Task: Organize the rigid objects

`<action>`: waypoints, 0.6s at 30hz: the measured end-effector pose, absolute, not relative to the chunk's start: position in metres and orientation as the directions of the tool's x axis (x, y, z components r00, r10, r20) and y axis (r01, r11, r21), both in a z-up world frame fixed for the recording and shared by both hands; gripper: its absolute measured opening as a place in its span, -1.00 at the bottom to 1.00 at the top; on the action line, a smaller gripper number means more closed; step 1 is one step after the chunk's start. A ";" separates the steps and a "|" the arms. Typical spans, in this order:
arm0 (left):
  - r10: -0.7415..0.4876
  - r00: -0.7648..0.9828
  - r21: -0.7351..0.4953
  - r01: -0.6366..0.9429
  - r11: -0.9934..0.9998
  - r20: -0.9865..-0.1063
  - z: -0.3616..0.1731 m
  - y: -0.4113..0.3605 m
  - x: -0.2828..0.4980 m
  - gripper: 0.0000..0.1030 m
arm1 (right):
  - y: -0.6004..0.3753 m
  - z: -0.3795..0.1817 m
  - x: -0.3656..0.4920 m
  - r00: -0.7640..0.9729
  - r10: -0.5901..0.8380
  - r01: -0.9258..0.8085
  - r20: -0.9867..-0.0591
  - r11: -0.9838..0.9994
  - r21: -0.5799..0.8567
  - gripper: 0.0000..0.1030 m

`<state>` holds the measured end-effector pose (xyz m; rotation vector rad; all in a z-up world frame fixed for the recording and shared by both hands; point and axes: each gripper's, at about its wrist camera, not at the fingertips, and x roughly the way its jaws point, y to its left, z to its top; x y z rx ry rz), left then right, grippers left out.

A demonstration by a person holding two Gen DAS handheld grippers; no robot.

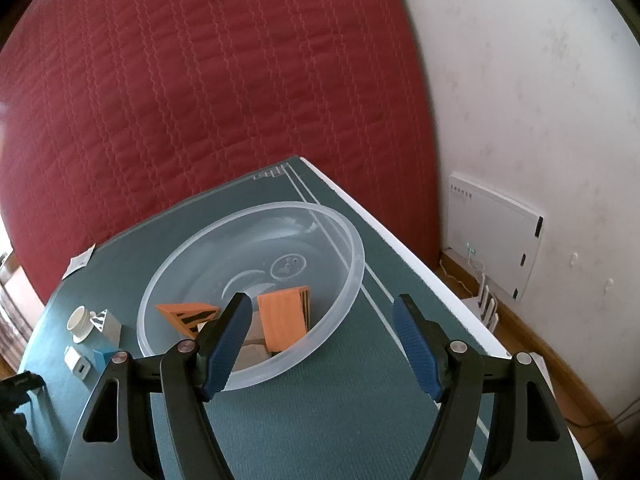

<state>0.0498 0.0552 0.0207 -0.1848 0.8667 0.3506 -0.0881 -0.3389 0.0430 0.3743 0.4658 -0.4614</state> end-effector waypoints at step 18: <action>0.113 0.666 -0.061 -0.232 0.971 -0.738 0.050 0.017 0.038 -0.23 | -0.338 0.042 -0.088 0.795 -0.336 0.501 -0.505 0.833 0.235 0.44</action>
